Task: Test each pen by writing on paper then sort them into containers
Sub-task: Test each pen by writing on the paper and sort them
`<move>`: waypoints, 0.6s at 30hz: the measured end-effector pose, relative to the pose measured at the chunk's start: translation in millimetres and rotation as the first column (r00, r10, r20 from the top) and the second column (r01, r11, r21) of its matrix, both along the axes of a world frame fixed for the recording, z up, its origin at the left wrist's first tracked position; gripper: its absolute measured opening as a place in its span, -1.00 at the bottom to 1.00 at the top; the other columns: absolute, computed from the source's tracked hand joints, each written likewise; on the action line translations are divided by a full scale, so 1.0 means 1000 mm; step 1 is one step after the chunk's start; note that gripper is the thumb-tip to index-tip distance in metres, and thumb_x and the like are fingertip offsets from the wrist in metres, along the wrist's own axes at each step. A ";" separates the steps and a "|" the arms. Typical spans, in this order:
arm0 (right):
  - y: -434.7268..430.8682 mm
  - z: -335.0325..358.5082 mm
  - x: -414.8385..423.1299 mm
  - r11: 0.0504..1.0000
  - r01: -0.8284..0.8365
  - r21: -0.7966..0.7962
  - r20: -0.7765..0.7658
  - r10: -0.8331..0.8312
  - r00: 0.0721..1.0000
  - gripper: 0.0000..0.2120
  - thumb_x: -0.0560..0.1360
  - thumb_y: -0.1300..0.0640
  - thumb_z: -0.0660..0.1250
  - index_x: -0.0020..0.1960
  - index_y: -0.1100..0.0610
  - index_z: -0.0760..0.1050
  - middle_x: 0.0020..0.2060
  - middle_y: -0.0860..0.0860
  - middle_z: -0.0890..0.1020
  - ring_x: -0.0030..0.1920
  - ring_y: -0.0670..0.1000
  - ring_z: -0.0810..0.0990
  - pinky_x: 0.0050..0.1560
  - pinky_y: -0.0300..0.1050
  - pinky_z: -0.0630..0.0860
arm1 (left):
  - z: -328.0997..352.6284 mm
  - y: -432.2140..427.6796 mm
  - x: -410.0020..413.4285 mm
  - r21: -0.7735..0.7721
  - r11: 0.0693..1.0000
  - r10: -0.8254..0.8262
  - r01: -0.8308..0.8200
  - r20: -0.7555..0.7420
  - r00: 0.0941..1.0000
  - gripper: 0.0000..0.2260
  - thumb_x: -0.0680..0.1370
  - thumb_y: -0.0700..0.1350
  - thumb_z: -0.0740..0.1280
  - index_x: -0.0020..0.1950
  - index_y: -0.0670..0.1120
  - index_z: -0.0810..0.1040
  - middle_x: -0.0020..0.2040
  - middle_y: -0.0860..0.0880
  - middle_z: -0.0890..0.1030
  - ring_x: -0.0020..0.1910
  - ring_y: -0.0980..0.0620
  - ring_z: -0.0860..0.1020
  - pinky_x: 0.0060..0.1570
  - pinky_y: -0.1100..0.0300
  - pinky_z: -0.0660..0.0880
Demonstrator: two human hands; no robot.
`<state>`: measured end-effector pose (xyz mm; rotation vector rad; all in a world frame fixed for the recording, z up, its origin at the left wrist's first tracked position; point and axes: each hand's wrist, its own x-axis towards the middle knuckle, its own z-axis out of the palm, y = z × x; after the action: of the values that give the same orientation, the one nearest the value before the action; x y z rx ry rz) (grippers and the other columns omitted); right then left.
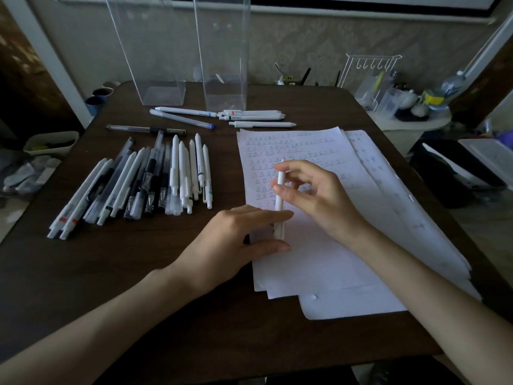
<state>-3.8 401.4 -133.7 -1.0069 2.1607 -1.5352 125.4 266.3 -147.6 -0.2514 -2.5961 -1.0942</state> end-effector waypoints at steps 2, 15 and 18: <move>0.000 0.000 0.001 1.000 -0.016 0.010 -0.022 0.016 1.000 -0.73 0.47 0.07 0.39 0.16 0.00 0.51 0.02 -0.02 0.64 -0.01 -0.17 0.54 -0.10 -0.32 0.43 | -0.002 0.001 0.001 -0.036 0.999 0.001 -0.002 -0.029 1.000 -0.55 0.44 0.15 0.29 0.27 -0.02 0.53 0.03 0.03 0.63 0.01 0.16 0.56 -0.01 0.22 0.49; 0.001 -0.005 -0.002 0.997 -0.036 0.070 -0.097 0.043 0.994 -0.84 0.56 0.11 0.26 0.11 0.00 0.53 0.05 -0.20 0.58 0.07 -0.24 0.50 0.00 -0.47 0.44 | 0.015 -0.055 0.002 -0.348 0.705 0.618 -0.618 -0.127 0.776 -0.66 0.64 -0.02 0.09 0.33 -0.13 0.44 0.13 -0.10 0.59 0.15 -0.04 0.53 0.28 0.00 0.33; 0.001 -0.005 -0.003 0.997 -0.009 0.082 -0.115 0.018 0.993 -0.88 0.56 0.11 0.26 0.06 -0.02 0.53 0.04 -0.22 0.57 0.04 -0.25 0.49 -0.08 -0.40 0.47 | 0.012 -0.060 0.002 -0.408 0.672 0.678 -0.618 0.001 0.735 -0.59 0.61 0.07 -0.05 0.25 -0.05 0.47 0.18 -0.07 0.54 0.22 -0.03 0.47 0.32 -0.11 0.28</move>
<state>-6.7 402.1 -138.2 -1.1064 2.2696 -1.4020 127.2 206.1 -136.0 0.6776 -2.6486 -0.3463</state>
